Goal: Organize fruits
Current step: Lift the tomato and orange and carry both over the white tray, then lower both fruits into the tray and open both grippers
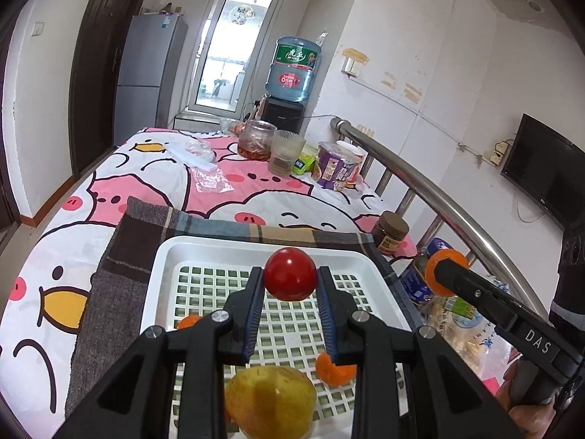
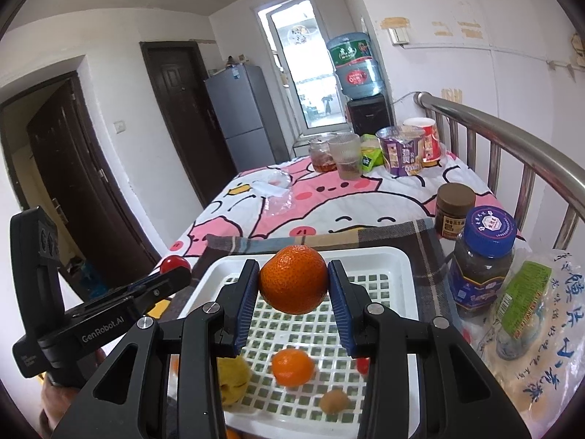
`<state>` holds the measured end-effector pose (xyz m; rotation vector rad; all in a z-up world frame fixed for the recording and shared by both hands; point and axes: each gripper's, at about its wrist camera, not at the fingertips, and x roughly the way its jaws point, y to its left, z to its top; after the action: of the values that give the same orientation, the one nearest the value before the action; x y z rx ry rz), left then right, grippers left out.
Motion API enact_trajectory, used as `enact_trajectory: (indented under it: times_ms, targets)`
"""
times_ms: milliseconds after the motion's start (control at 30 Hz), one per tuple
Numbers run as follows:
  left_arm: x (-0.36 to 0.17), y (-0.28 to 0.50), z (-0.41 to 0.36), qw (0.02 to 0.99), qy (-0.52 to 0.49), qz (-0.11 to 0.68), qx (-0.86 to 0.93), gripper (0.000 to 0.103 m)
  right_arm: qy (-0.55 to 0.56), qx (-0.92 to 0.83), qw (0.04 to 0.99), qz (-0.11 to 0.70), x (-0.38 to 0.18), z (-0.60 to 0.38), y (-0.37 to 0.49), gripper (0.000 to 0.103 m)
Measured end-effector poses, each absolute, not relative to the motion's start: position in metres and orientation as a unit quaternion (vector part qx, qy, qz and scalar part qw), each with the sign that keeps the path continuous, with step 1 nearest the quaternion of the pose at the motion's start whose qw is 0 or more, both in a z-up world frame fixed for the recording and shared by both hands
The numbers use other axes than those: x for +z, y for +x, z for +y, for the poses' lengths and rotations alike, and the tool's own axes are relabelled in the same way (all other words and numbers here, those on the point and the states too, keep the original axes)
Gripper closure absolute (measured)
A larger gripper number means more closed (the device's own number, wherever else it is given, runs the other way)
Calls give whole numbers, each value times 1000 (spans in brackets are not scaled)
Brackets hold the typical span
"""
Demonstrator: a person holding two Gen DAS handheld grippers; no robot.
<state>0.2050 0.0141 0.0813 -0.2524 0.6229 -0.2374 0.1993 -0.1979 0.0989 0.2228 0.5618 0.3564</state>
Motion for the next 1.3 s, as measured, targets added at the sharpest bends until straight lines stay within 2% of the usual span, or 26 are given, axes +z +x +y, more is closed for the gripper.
enact_trajectory:
  times_ms: [1300]
  targets:
    - [-10,259,18,875,-124,447,-138,72,67,113,891,435,-10,-200,263,66]
